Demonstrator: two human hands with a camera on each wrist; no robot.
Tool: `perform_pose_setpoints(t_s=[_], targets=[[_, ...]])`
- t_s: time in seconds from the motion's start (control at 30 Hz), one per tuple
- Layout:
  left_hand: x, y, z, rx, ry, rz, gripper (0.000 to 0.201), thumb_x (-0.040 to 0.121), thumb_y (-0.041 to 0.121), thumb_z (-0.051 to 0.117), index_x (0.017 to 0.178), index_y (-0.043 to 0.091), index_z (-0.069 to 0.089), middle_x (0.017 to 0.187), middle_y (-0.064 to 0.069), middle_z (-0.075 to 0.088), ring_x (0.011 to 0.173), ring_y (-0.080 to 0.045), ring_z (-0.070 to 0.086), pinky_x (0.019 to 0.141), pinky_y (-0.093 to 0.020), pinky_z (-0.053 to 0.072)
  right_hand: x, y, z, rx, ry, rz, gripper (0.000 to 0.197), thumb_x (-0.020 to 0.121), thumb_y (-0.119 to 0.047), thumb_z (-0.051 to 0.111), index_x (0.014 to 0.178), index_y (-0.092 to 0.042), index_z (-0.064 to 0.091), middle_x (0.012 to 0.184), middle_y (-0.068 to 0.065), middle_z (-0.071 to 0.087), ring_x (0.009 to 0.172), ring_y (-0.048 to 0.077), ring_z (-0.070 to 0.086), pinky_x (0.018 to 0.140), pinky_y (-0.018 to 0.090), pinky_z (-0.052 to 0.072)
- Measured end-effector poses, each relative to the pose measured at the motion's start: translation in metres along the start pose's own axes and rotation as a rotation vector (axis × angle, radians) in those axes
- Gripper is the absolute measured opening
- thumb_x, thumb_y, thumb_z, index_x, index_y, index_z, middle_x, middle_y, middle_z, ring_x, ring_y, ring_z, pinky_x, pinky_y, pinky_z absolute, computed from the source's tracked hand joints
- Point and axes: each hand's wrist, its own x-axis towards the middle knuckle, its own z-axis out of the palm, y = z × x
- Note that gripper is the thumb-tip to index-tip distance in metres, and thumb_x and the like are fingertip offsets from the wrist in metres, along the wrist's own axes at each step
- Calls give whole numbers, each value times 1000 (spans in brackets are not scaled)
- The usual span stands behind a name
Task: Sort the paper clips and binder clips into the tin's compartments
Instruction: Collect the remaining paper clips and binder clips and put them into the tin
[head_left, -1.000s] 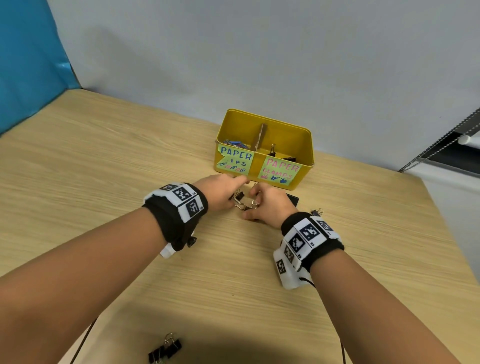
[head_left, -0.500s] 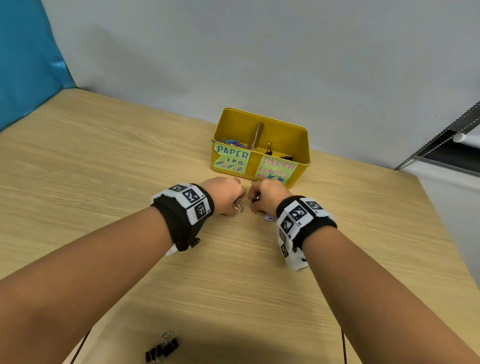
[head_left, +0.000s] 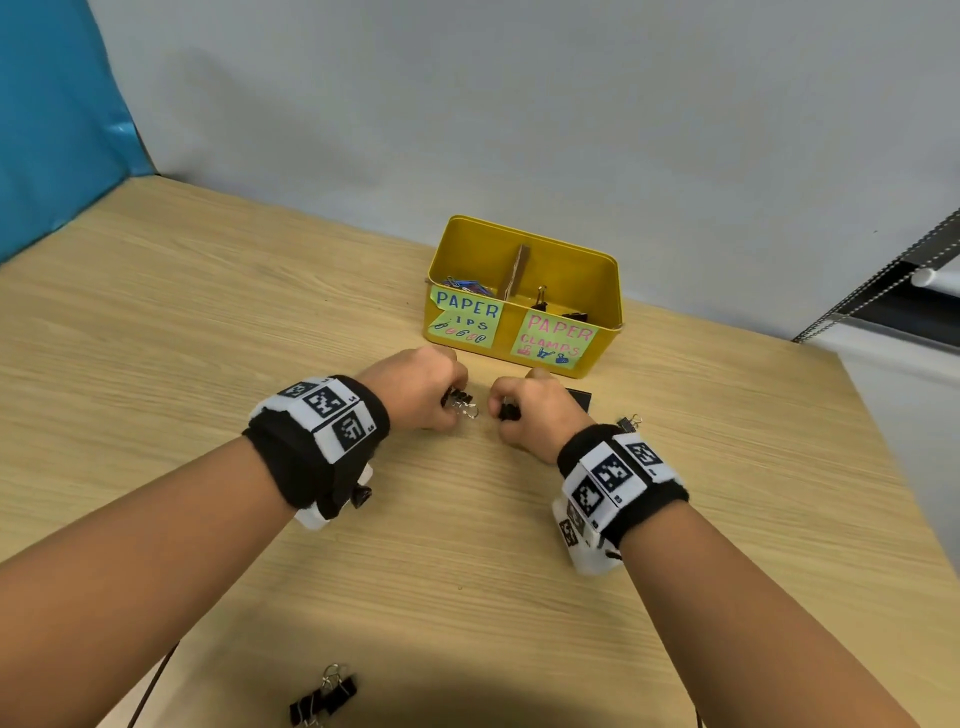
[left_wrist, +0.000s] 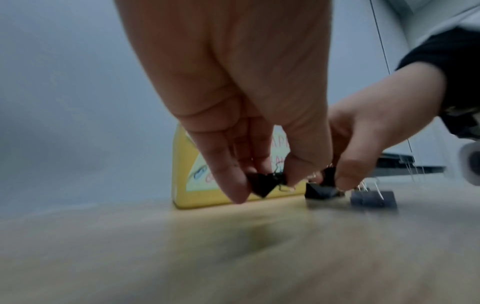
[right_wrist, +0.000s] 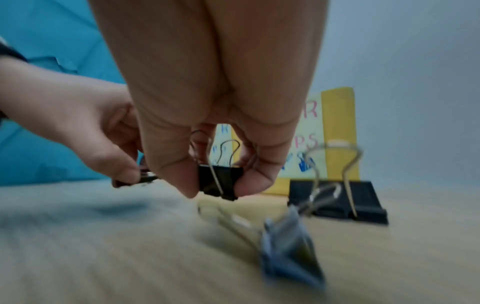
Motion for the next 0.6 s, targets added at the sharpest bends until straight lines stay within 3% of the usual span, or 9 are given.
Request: perform_pose_setpoints(t_s=[0.1,0.27,0.37,0.47,0.53,0.6], targets=[[3,6,-20,-154,156,10,30,81,20,62,110,15,61,102,2,56,95,-14,55,89,-28,49,-11,-3,-33,126,187,-37,20,81,-11,61,99,-19,62,100,4,41,89,18,43,83,23,35],[34,33,-66,-213,373,34,37,83,23,61,119,14,58,104,3,53,94,-14,51,86,-21,41,20,3,-97,304,581,28,19,79,-12,61,92,-26,65,111,15,57,97,26,58,93,31,48],[64,48,-79,-155,404,51,38,84,23,59,120,13,58,116,-7,58,106,-24,56,95,-34,47,36,13,-114,268,554,99,22,79,-20,65,100,-23,67,112,13,63,107,26,59,94,30,44],[84,55,-77,-50,330,20,45,87,27,57,130,16,51,128,-9,53,117,-27,52,99,-40,44,32,28,-116,312,540,140,28,82,-22,63,110,-23,66,118,10,61,111,22,56,95,29,42],[82,57,-68,-5,363,31,50,87,31,58,133,19,47,134,-6,48,123,-26,46,104,-40,40,20,45,-110,316,577,188,23,82,-19,62,105,-20,67,110,8,62,106,21,58,89,27,43],[73,61,-54,-7,379,131,47,86,34,58,129,20,49,129,-5,48,121,-22,45,101,-38,42,8,67,-100,292,541,279,17,81,-15,63,97,-16,68,99,6,63,99,21,59,82,25,41]])
